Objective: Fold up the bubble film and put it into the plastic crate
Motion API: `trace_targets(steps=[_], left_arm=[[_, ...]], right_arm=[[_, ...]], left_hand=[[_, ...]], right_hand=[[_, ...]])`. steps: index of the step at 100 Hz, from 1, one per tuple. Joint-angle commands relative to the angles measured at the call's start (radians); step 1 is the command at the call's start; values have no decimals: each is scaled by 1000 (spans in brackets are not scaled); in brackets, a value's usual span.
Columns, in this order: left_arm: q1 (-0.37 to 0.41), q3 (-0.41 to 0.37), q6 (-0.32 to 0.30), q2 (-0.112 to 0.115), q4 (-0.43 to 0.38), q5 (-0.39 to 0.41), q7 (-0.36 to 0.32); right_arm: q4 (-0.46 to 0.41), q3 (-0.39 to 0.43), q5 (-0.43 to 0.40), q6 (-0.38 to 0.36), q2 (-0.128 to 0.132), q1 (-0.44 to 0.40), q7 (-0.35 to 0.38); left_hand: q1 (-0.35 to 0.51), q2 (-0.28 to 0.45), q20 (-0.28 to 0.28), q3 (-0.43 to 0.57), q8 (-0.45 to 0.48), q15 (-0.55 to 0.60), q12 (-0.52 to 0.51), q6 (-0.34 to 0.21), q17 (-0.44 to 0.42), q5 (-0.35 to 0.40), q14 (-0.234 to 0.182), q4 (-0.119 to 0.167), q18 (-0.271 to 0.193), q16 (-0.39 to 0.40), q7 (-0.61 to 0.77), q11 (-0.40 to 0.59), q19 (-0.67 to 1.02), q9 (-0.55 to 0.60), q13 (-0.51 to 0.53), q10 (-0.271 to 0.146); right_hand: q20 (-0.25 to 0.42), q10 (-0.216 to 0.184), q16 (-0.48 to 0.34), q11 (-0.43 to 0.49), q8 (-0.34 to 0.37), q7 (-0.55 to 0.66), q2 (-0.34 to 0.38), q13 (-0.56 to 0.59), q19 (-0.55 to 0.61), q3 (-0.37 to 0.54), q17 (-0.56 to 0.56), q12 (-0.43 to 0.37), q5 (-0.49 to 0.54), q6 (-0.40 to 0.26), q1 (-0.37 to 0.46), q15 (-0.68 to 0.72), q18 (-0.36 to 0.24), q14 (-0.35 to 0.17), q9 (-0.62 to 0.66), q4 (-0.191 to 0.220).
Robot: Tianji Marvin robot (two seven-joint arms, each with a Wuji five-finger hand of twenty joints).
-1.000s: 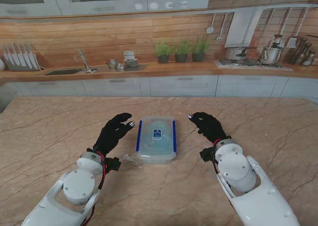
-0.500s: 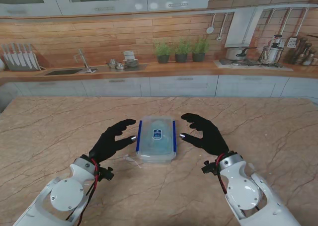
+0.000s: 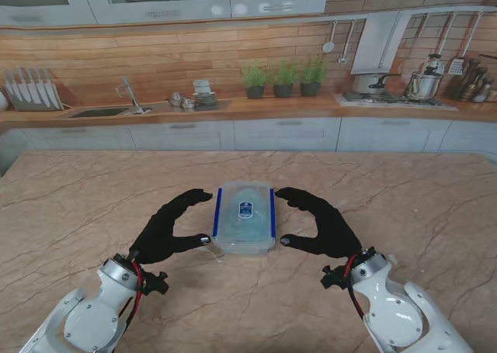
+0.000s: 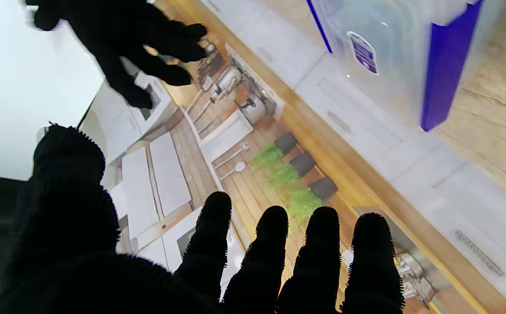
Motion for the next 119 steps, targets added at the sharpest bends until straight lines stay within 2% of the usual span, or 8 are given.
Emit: trace_targets(steps=[1, 9, 32, 34, 38, 50, 67, 119], left_arm=[[15, -15, 30, -4, 1, 38, 4], [12, -14, 22, -10, 8, 54, 36], [21, -31, 19, -3, -3, 49, 3], [25, -33, 23, -2, -9, 50, -1], [33, -41, 34, 1, -20, 55, -11], [42, -48, 46, 2, -31, 85, -5], [42, -45, 51, 1, -38, 46, -18], [25, -33, 62, 1, -33, 29, -24]], right_arm=[[-25, 4, -31, -21, 2, -23, -13], [-38, 17, -53, -40, 4, -38, -18], [-40, 27, -64, -47, -2, -49, -44], [-40, 27, -67, -48, -2, -49, -47], [-40, 28, -72, -49, -2, -50, -51], [-46, 28, -85, -53, -2, -53, -55], [-45, 27, -79, -59, -3, -52, -56], [-46, 18, -74, -36, -4, -47, -59]], left_hand=[[-16, -29, 12, 8, 1, -15, 2, -32, 0, -29, -36, -6, -29, 7, -20, -21, -15, 5, 0, -29], [-14, -38, 13, 17, 3, -13, 4, -31, 3, -22, -32, -6, -26, 9, -11, -17, -15, 12, 7, -27], [-5, -45, 11, 48, 1, -15, 2, -25, -2, -16, -22, -7, -19, 9, -5, -17, -24, 14, 9, -15], [-71, -83, 17, 203, -14, -18, -9, -19, 2, -11, -16, -27, -15, 5, -5, -20, -36, 17, 10, -10], [-92, -91, 18, 254, -20, -22, -12, -17, 0, -15, -16, -33, -15, 2, -9, -23, -41, 14, 6, -9], [-90, -93, 15, 263, -20, -23, -12, -16, 6, -11, -12, -34, -9, 1, -14, -25, -45, 20, 10, -7], [-80, -92, 11, 274, -20, -27, -12, -20, 4, -12, -13, -33, -9, -2, -19, -31, -56, 20, 6, -10], [-77, -82, 13, 272, -19, -27, -12, -15, 18, -7, -6, -33, -1, -5, -26, -39, -75, 32, 12, -3]], right_hand=[[28, -22, -10, -24, -10, 12, -26, 21, -31, 19, 3, -4, -25, -32, -54, -22, -14, -32, -12, -42], [29, -18, -9, -29, -16, 11, -27, 22, -33, 24, 1, -2, -22, -21, -63, -27, -16, -30, -12, -41], [35, -9, -3, -30, -25, 8, -31, 27, -32, 42, -1, 4, -8, -14, -80, -29, -11, -29, -2, -39], [36, -8, -3, -30, -26, 8, -31, 27, -31, 43, -1, 5, -7, -12, -81, -29, -10, -29, -2, -39], [38, -7, -2, -29, -27, 8, -31, 28, -30, 45, -1, 6, -2, 1, -83, -28, -9, -31, 2, -39], [42, -5, 1, -29, -34, 0, -32, 32, -29, 52, -1, 9, 9, 21, -89, -27, -10, -33, 4, -40], [46, -3, 4, -29, -36, -4, -33, 33, -29, 58, -1, 12, 13, -4, -94, -28, -9, -31, 9, -41], [53, 0, 8, -31, -28, 5, -35, 33, -32, 70, -3, 16, 7, -13, -102, -28, -6, -29, 15, -42]])
